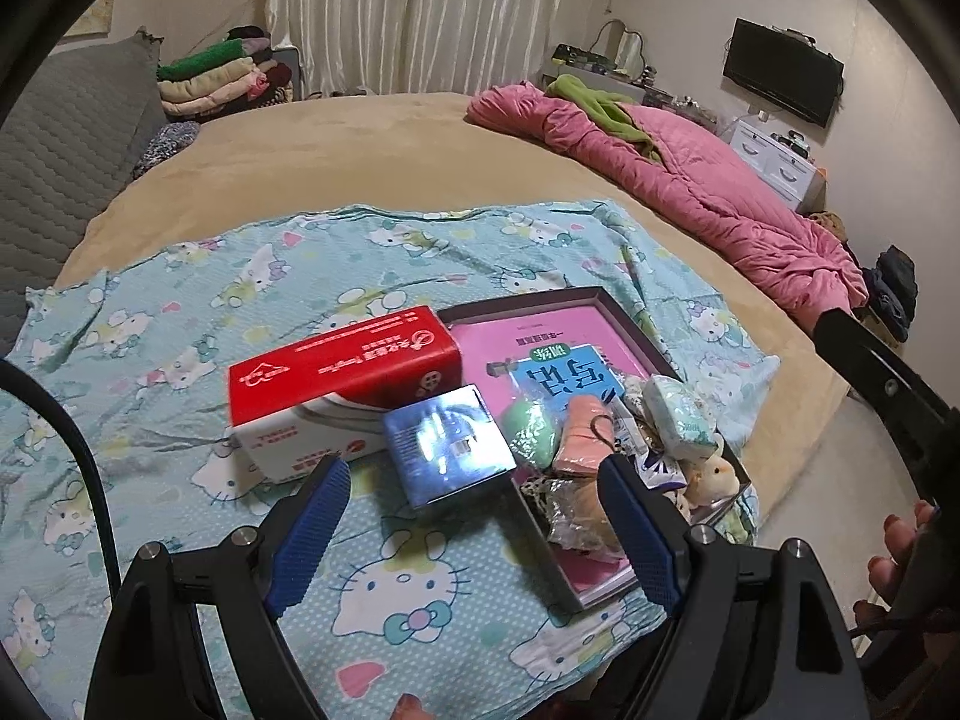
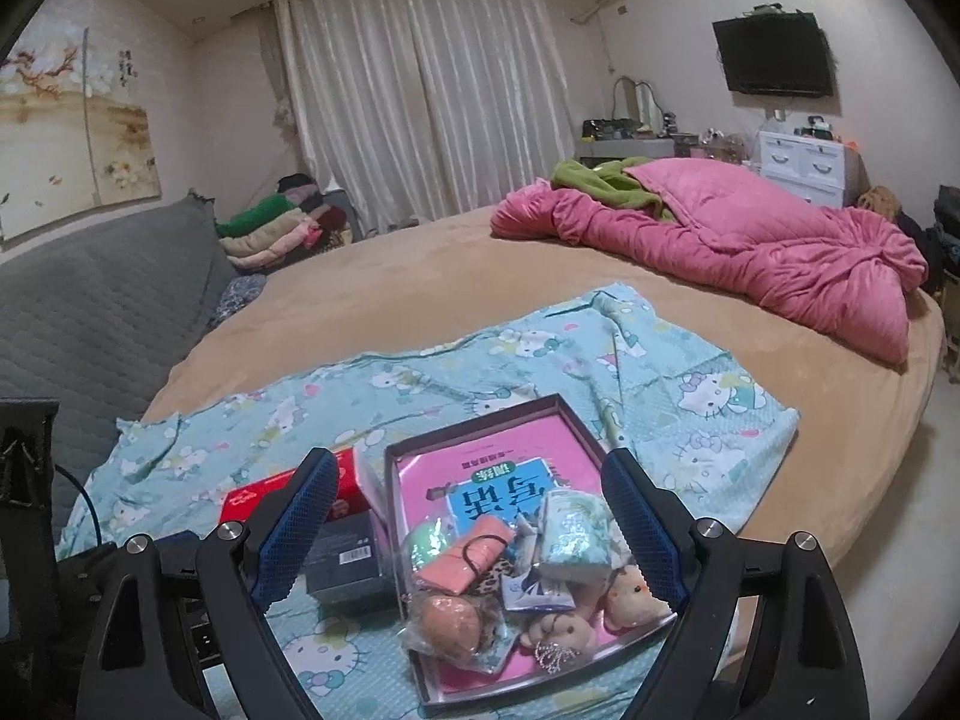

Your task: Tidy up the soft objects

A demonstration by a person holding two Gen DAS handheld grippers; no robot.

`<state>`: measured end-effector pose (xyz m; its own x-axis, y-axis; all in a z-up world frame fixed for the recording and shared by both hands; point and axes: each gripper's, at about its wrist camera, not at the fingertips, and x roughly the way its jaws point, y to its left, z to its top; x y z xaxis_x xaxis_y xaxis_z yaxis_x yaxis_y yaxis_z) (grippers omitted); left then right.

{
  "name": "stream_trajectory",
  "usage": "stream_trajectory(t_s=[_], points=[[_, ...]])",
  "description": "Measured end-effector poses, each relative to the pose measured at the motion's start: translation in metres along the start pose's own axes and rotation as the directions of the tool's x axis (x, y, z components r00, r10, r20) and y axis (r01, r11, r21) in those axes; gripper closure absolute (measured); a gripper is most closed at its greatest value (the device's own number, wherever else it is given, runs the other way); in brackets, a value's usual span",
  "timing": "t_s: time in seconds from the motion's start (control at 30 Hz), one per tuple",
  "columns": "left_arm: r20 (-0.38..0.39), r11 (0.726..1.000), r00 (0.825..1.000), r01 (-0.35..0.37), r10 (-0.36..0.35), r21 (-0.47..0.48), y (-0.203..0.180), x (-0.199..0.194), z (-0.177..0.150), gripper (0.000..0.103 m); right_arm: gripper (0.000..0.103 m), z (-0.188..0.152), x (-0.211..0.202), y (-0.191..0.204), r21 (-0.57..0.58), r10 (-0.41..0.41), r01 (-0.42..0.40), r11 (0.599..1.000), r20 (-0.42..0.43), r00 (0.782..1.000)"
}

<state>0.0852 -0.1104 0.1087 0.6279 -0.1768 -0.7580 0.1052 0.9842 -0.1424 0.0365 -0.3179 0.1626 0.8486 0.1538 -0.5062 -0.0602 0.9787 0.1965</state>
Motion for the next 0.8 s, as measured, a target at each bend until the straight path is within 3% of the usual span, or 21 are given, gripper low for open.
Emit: stream_trajectory(t_s=[0.33, 0.53, 0.8], points=[[-0.007, 1.000, 1.000, -0.028, 0.028, -0.011, 0.007, -0.016, -0.017, 0.019, 0.013, -0.021, -0.019, 0.021, -0.048, 0.007, -0.006, 0.999, 0.013, 1.000], [-0.018, 0.998, 0.998, -0.056, 0.055, -0.034, 0.007, -0.021, -0.037, 0.019, 0.013, -0.040, -0.021, 0.018, -0.074, 0.010, -0.013, 0.997, -0.034, 0.999], [-0.044, 0.998, 0.997, -0.070, 0.070, 0.005, -0.010, -0.017, -0.064, 0.019, 0.013, -0.074, -0.025, 0.004, -0.104, -0.001, -0.009, 0.995, -0.098, 0.995]])
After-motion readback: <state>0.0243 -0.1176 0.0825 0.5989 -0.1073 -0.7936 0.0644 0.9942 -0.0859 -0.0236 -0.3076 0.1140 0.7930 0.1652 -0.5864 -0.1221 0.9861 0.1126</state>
